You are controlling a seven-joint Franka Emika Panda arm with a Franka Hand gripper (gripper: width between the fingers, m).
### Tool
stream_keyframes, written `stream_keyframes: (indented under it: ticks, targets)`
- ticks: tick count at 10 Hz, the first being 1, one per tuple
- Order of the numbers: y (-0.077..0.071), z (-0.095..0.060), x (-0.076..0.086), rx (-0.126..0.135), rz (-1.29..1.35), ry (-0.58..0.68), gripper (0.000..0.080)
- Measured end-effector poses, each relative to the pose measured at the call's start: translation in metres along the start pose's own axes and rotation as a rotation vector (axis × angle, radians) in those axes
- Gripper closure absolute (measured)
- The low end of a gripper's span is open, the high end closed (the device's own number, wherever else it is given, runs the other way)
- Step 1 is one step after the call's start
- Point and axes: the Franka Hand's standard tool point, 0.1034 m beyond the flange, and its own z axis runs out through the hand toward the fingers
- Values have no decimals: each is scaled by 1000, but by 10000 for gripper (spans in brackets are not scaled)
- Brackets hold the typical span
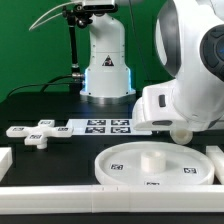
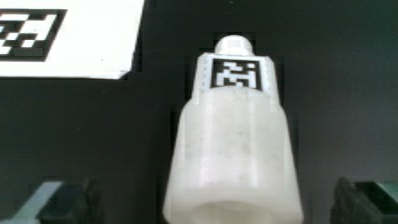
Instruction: Assemble round table
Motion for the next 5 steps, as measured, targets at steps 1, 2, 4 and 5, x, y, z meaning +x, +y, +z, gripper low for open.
stream_keyframes:
  ticks: [1,2,4,5]
  targets:
    - [-1,4,1,-3,-1,-4,150]
    - [-2,7,1,-5,0,-10,150]
    - [-1,16,3,-7,8,-23,150]
    - [0,18,5,-5,9,-19,150]
